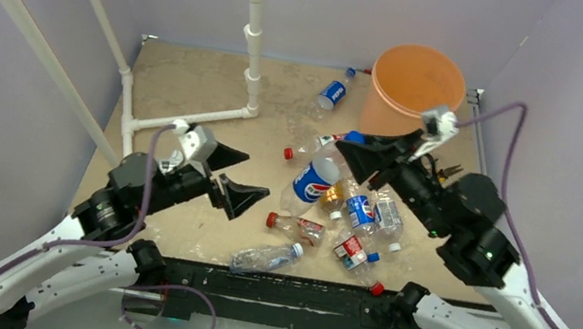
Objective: Put the plastic bottles in the bin
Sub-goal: Pick up the plastic bottle at the center of the board, then place the plastic bottle in the trash bin.
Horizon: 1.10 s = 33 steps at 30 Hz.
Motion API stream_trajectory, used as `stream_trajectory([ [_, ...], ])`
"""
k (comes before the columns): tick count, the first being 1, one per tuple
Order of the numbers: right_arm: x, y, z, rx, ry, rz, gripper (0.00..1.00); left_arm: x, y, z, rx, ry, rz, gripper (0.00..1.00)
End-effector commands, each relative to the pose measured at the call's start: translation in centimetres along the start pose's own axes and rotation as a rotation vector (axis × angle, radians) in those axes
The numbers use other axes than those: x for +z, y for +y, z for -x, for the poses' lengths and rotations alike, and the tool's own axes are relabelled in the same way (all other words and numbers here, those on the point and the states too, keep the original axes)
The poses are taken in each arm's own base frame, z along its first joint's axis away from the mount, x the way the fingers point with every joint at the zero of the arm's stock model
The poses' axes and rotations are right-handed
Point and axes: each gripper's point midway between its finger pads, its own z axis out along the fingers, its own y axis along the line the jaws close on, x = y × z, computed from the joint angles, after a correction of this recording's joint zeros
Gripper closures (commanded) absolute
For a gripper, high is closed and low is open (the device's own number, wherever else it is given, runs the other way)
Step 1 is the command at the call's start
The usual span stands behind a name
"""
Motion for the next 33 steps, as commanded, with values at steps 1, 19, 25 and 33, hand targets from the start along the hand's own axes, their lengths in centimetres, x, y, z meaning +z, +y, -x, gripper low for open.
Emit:
stream_trajectory([
  [1, -3.8, -0.8, 6.2, -0.018, -0.212, -0.065, 1.0, -1.6, 0.4, 3.9, -0.021, -0.206, 0.046, 0.01],
  [19, -4.0, -7.8, 17.0, -0.175, -0.615, -0.615, 1.0, -0.5, 0.2, 1.7, -0.165, -0.243, 0.001, 0.06],
  [25, 0.5, -11.0, 18.6, -0.241, -0.57, -0.761, 1.0, -0.5, 0.9, 2.0, -0.234, -0.275, 0.037, 0.07],
  [33, 1.4, -17.9, 20.0, -0.227, -0.63, -0.912, 1.0, -0.7, 2.0, 1.1, -0.312, -0.282, 0.096, 0.08],
])
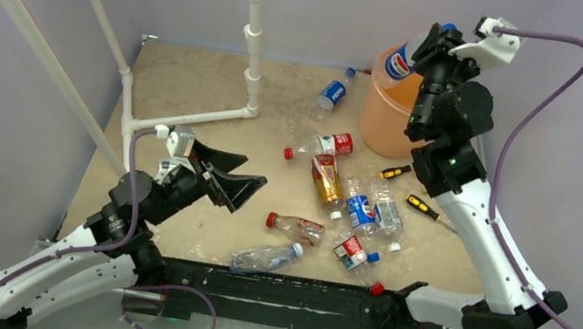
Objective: Put the plastic bottles in the bin
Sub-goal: Place the plastic bottle in the trash bin.
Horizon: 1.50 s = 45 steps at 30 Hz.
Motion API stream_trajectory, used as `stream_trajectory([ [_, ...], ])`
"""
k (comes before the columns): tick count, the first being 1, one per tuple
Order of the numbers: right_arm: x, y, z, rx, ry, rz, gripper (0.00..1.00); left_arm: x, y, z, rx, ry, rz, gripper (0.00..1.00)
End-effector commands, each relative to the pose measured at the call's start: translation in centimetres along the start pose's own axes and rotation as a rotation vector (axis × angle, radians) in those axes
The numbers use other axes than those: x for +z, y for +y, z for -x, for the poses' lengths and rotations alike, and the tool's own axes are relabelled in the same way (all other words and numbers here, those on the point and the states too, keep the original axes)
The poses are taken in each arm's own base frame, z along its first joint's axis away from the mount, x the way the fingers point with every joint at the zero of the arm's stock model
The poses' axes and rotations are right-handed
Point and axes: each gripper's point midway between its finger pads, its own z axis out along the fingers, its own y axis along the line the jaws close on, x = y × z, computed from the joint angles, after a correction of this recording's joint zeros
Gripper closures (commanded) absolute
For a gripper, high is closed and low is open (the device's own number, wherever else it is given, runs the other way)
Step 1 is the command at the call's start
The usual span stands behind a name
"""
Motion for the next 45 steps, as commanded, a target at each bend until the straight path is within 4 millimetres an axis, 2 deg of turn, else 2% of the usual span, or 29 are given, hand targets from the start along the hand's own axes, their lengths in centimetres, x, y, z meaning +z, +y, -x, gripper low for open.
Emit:
stream_trajectory([
  [1, 1.7, -2.0, 2.1, 0.072, -0.078, -0.07, 1.0, 0.0, 0.3, 0.5, -0.052, -0.038, 0.024, 0.08],
  [3, 2.7, -2.5, 1.4, 0.048, -0.088, -0.096, 1.0, -0.1, 0.5, 0.4, -0.054, -0.038, 0.035, 0.08],
  [8, 6.1, -4.1, -4.9, -0.089, -0.004, -0.135, 1.0, -0.1, 1.0, -0.1, -0.069, -0.032, 0.056, 0.08],
  [11, 7.8, -4.3, -8.9, -0.079, 0.063, -0.123, 1.0, 0.0, 1.1, -0.4, -0.084, -0.025, 0.053, 0.08],
  [18, 10.8, -2.9, -15.6, -0.107, 0.18, -0.047, 1.0, 0.8, 1.3, -1.9, -0.1, 0.025, 0.057, 0.09],
  [20, 11.5, -2.8, -18.2, -0.132, 0.229, -0.037, 1.0, 1.0, 1.6, -2.4, -0.099, 0.041, 0.065, 0.09],
  [25, 11.7, -3.6, -22.4, -0.152, 0.303, -0.031, 1.0, 1.7, 2.2, -3.5, -0.1, 0.068, 0.079, 0.09],
  [30, 11.3, -4.1, -25.3, -0.169, 0.356, -0.022, 1.0, 2.2, 2.1, -4.2, -0.1, 0.094, 0.067, 0.1],
  [36, 10.7, -4.3, -28.9, -0.165, 0.43, -0.015, 1.0, 1.8, 2.4, -5.0, -0.113, 0.112, 0.073, 0.1],
  [43, 10.3, -4.8, -31.2, -0.169, 0.479, -0.026, 1.0, 1.5, 2.7, -5.2, -0.108, 0.112, 0.085, 0.1],
  [45, 10.1, -5.0, -31.5, -0.171, 0.486, -0.03, 0.94, 1.5, 2.7, -5.1, -0.106, 0.111, 0.085, 0.1],
])
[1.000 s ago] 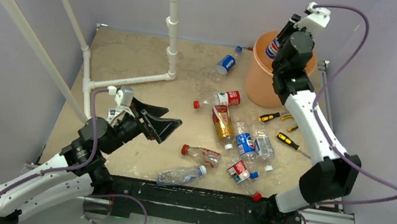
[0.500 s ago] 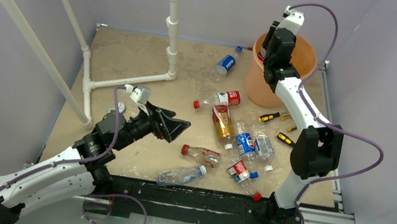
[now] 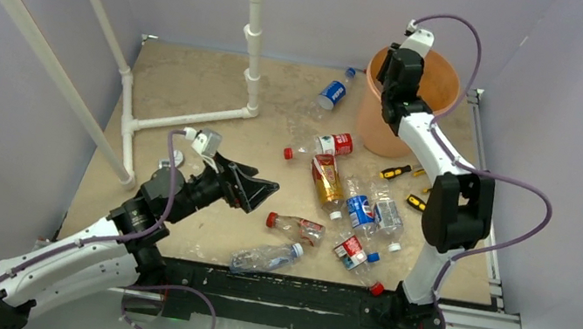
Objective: Put the plastic bottles in the bin
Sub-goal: Place the plastic bottle in the trash bin.
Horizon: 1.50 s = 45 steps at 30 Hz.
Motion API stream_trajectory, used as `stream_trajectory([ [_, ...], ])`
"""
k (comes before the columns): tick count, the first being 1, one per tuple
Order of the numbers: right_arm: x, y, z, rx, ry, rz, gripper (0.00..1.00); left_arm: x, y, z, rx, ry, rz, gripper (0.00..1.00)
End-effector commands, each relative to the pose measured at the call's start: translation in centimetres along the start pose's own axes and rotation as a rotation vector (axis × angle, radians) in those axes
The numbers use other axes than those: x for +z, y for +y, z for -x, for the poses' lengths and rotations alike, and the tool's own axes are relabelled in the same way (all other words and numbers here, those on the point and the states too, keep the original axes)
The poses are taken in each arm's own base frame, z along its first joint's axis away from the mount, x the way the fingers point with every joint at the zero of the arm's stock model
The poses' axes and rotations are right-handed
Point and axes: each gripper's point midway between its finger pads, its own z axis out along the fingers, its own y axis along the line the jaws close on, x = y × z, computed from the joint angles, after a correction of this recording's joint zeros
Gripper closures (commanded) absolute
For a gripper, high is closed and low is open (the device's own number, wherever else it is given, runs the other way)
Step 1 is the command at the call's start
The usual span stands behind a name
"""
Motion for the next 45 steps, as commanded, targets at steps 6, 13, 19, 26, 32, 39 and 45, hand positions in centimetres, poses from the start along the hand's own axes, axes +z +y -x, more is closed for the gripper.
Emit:
stream_trajectory([
  [6, -0.7, 0.2, 0.0, 0.037, 0.009, 0.028, 0.62, 0.1, -0.5, 0.4, -0.007, -0.016, -0.022, 0.1],
  [13, -1.5, 0.4, 1.8, 0.065, -0.017, 0.043, 0.38, 0.3, -0.6, 0.3, -0.013, -0.014, -0.027, 0.11],
  [19, -2.1, 0.5, 3.1, 0.089, -0.035, 0.054, 0.3, 0.4, -0.8, 0.4, -0.018, -0.014, -0.031, 0.11],
  [26, -2.6, 0.1, 5.3, 0.113, -0.067, 0.042, 0.29, 0.4, -0.9, 0.6, -0.017, -0.02, -0.033, 0.11],
  [32, -4.8, 0.0, 10.6, 0.171, -0.157, 0.07, 0.28, 0.5, -0.8, 0.7, -0.019, -0.025, -0.028, 0.11],
  [39, -13.2, -1.3, 21.0, 0.316, -0.371, 0.178, 0.28, 1.2, 0.0, 0.8, -0.029, -0.024, 0.025, 0.11],
  [45, -22.1, -1.0, 22.5, 0.399, -0.409, 0.417, 0.29, 2.5, 1.9, -0.8, -0.047, 0.039, 0.128, 0.11],
])
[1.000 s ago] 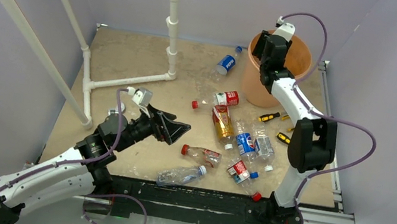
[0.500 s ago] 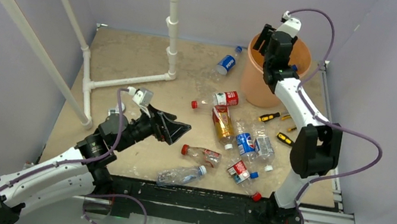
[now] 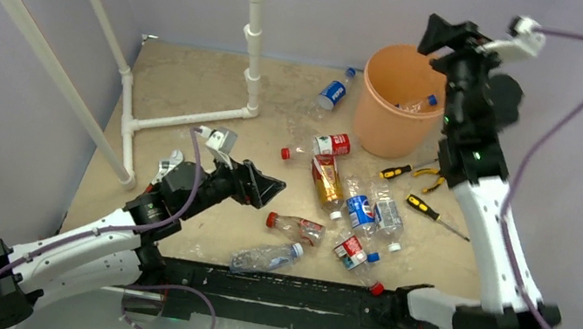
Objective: Put the plastic bottles in the bin
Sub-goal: Place the plastic bottle in the trash bin.
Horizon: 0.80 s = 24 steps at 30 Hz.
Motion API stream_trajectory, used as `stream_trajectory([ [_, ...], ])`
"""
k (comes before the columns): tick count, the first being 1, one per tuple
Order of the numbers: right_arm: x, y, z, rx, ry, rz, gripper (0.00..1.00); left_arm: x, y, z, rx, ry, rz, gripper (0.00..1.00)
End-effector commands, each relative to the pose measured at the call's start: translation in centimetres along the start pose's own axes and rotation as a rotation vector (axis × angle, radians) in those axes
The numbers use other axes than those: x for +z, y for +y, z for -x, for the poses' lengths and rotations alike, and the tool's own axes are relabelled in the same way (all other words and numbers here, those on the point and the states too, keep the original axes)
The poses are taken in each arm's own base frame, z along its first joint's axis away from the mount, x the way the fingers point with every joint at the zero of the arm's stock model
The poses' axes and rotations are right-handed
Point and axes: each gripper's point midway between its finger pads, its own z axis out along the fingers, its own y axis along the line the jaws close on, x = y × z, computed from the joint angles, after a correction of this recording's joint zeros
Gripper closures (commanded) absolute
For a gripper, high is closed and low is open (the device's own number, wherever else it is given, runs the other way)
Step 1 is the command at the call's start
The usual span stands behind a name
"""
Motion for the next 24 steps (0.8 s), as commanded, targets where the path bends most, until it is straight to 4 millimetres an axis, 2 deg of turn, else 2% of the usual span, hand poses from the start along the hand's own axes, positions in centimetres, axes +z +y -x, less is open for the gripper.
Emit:
stream_trajectory([
  [1, -5.9, 2.7, 1.9, 0.104, -0.008, 0.217, 0.3, 1.0, 0.1, 0.8, -0.041, -0.005, 0.052, 0.11],
  [2, -7.3, 2.9, 1.2, 0.107, 0.015, 0.259, 0.31, 1.2, 0.5, 0.3, -0.047, 0.005, 0.067, 0.11],
  [3, -8.5, 2.8, -0.5, 0.108, 0.059, 0.286, 0.31, 1.3, 0.8, 0.0, -0.053, 0.014, 0.079, 0.11],
  [4, -9.9, 2.0, -3.3, 0.112, 0.123, 0.289, 0.32, 1.5, 1.1, -0.4, -0.058, 0.018, 0.088, 0.11],
  [5, -11.3, 2.3, -3.8, 0.128, 0.146, 0.329, 0.32, 1.7, 1.4, -0.7, -0.065, 0.02, 0.095, 0.12],
  [6, -12.8, 1.6, -6.9, 0.133, 0.219, 0.344, 0.33, 1.8, 1.6, -0.9, -0.075, 0.018, 0.097, 0.12],
  [10, -18.4, 1.2, -13.9, 0.189, 0.393, 0.454, 0.35, 2.5, 2.6, -2.0, -0.104, 0.017, 0.118, 0.12],
  [13, -21.3, 1.0, -19.4, 0.247, 0.52, 0.477, 0.36, 3.0, 3.1, -2.6, -0.12, 0.015, 0.128, 0.12],
  [16, -22.7, 1.5, -23.7, 0.216, 0.602, 0.425, 0.36, 3.5, 3.0, -3.1, -0.137, 0.026, 0.115, 0.12],
  [19, -22.9, 1.7, -26.1, 0.174, 0.663, 0.4, 0.37, 3.6, 3.1, -3.7, -0.146, 0.047, 0.118, 0.13],
  [24, -22.9, 1.0, -30.8, 0.059, 0.795, 0.35, 0.36, 2.4, 3.8, -3.9, -0.146, 0.045, 0.141, 0.13],
])
